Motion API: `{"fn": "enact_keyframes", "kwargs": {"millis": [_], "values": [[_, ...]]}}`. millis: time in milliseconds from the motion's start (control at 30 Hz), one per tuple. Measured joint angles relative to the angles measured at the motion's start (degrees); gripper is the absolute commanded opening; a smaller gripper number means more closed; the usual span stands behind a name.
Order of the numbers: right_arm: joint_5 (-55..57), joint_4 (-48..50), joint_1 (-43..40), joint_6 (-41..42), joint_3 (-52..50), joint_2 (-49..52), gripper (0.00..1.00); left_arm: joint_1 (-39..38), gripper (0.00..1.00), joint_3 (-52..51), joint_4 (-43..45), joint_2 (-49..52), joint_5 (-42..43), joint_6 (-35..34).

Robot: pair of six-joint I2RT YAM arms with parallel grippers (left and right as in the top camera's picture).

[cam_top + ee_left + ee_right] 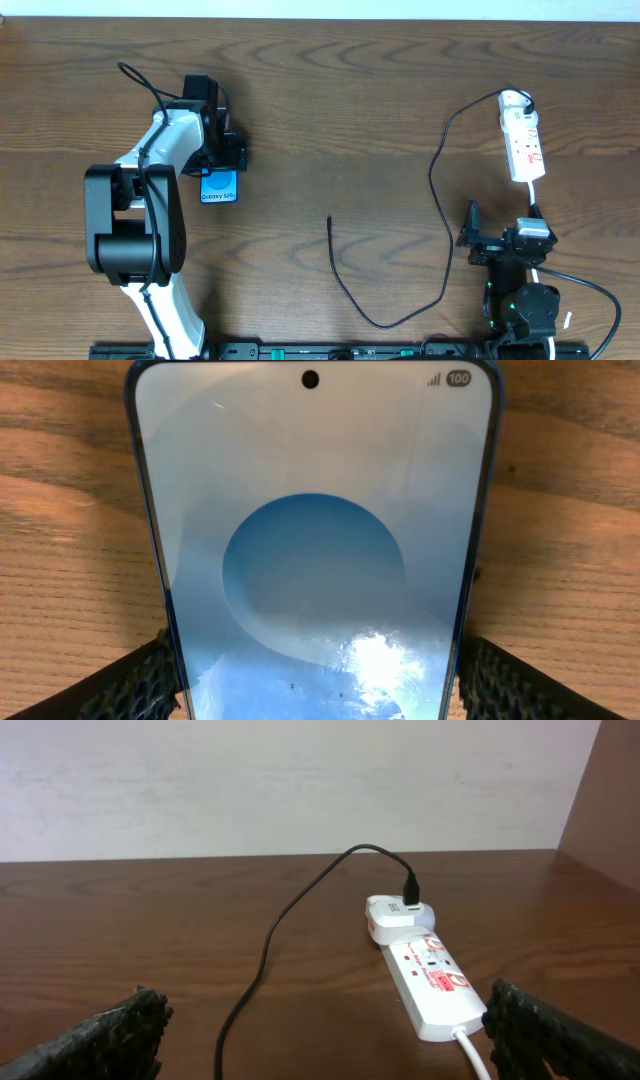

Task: Plug charger to phone and switch on socket

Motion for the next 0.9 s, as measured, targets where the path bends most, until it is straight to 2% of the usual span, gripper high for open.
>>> {"fn": "enact_keyframes", "kwargs": {"millis": [800,900], "values": [[-0.02,0.00,0.00,0.00,0.00,0.00,0.99,0.22,0.82,0.00,0.02,0.00,-0.02,0.00],[0.00,0.00,0.00,0.00,0.00,0.00,0.99,0.22,0.78,0.02,0.04,0.00,-0.02,-0.02]]}}
